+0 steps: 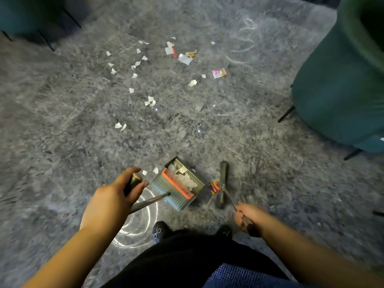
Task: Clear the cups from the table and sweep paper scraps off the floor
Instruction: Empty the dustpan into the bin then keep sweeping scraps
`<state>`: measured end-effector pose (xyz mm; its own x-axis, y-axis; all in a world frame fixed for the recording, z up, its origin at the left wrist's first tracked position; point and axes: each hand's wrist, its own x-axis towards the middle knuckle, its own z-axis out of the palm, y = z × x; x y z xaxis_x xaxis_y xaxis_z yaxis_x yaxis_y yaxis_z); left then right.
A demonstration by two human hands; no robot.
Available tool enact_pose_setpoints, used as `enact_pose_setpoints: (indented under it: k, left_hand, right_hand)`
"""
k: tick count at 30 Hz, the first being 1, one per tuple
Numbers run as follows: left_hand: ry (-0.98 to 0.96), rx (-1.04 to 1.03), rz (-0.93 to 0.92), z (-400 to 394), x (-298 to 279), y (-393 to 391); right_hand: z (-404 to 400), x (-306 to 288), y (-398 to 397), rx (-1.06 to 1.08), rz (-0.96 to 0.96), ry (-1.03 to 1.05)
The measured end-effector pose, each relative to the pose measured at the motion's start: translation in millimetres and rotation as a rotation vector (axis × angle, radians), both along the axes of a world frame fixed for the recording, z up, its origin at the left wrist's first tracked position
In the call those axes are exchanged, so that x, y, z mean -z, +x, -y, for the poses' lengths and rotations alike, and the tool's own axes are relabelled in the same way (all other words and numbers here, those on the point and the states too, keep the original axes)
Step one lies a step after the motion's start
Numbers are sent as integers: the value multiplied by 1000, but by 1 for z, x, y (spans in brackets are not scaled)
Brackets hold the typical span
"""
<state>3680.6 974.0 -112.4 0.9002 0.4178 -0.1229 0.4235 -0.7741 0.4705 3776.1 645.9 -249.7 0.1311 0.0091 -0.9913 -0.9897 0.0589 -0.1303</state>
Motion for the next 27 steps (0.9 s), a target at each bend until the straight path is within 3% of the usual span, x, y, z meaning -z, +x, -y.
enact_pose_setpoints:
  k: [14, 20, 27]
  left_hand:
    - [67, -308, -8, -148, -14, -123]
    - [68, -403, 7, -182, -7, -158]
    - [28, -488, -55, -208, 11, -165]
  right_hand:
    - [-257, 20, -11, -204, -26, 259]
    - [-296, 13, 12, -179, -100, 371]
    - [-297, -15, 0, -253, -128, 264]
